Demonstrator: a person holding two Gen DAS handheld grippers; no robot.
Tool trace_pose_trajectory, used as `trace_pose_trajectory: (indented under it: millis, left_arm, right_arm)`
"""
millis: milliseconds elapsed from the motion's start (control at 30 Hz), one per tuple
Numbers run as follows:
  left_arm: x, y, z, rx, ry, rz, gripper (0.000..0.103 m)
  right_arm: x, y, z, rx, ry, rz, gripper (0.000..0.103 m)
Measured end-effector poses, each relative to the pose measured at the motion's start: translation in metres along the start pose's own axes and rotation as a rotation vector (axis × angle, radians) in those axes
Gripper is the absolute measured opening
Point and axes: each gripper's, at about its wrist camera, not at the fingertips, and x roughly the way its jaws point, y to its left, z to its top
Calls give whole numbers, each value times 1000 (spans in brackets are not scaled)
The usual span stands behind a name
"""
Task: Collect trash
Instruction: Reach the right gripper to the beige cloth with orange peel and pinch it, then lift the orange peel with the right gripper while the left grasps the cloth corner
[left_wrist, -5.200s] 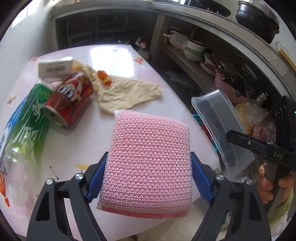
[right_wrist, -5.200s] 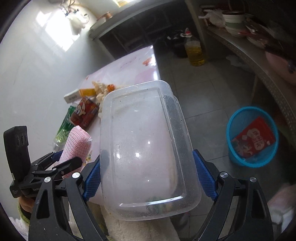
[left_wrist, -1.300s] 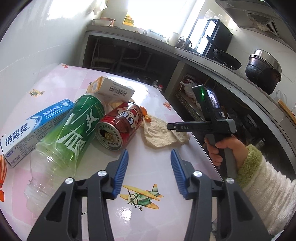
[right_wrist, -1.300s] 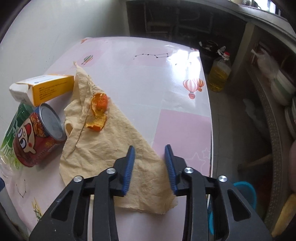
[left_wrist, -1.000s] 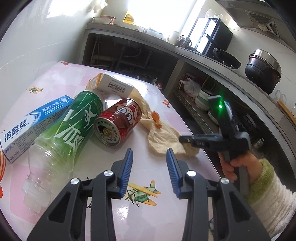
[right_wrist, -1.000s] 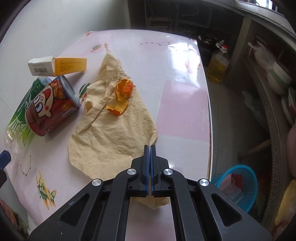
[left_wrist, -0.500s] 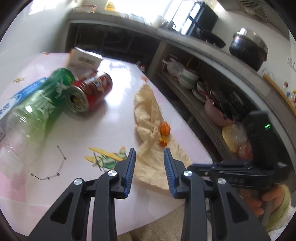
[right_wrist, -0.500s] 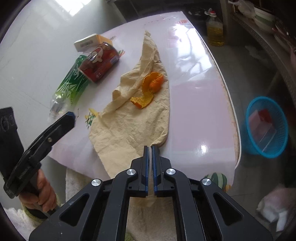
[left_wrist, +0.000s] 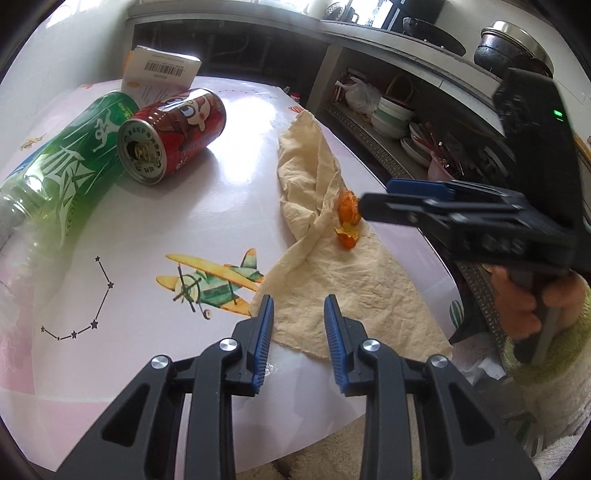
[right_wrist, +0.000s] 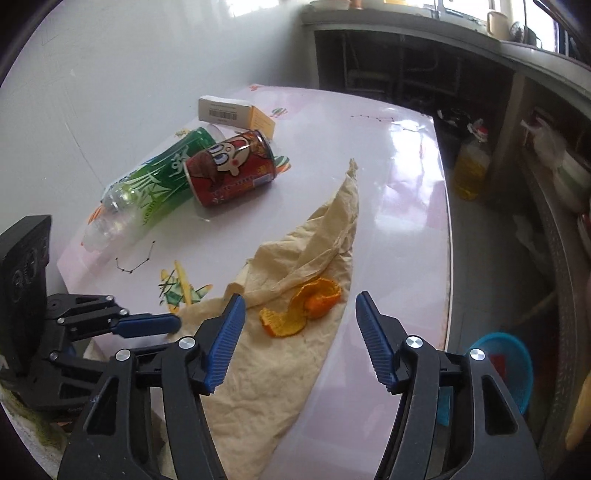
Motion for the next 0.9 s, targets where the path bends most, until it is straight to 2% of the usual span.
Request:
trace_pose_trajectory:
  millis: [33,200,567,733,900]
  left_arm:
    - [-1,2,0,-4,0,-4,27]
    - [-2,4,0,-16,3,-23,27]
    - [-2,6,0,-19,4,-27,27]
    - [-2,6,1,-16,6,-24,27]
    - [-2,5,2,-13,5,-18,27]
  right_arm:
    - [2,-4,-1,21,11,9,43]
    - [13,-9,-5,57,36,7,30]
    - [23,0,-4,-3,52,-55,29]
    - [16,-1,-5,6,31,-68,11]
    - [3,-10,-8,79,-10,-39,8]
